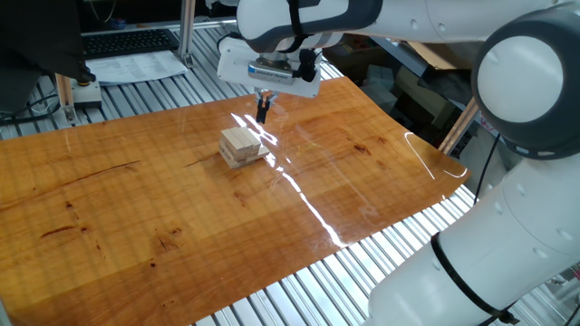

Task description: Play Jenga

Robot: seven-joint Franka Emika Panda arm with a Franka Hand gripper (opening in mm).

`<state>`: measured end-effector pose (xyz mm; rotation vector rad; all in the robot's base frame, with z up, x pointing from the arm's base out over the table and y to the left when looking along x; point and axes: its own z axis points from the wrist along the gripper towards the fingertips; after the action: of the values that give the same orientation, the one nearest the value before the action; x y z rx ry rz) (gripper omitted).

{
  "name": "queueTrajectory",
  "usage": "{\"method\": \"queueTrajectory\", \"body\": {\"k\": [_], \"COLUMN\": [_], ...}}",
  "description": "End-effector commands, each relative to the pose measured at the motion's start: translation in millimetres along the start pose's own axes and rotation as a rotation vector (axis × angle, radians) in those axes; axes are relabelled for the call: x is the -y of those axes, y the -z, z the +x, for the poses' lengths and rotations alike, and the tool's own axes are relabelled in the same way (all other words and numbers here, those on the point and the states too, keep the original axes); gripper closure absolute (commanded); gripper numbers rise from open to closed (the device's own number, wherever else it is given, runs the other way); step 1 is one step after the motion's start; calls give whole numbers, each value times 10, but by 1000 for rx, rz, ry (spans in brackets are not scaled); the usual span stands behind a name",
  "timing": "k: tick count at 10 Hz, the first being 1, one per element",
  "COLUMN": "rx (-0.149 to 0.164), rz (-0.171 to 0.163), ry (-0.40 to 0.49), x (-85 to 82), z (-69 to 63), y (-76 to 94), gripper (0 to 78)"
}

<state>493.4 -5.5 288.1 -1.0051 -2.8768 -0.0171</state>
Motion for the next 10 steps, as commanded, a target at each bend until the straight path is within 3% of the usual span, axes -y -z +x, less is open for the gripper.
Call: {"method": "queueTrajectory", "body": {"k": [1,5,10], "rx": [10,12,39], "rz": [1,-2,-19], "ry": [-65,-207,-256], "x": [-1,-1,-5], "z": [-5,-5,-7], "y": [12,12,4], "gripper": [776,776,776]}}
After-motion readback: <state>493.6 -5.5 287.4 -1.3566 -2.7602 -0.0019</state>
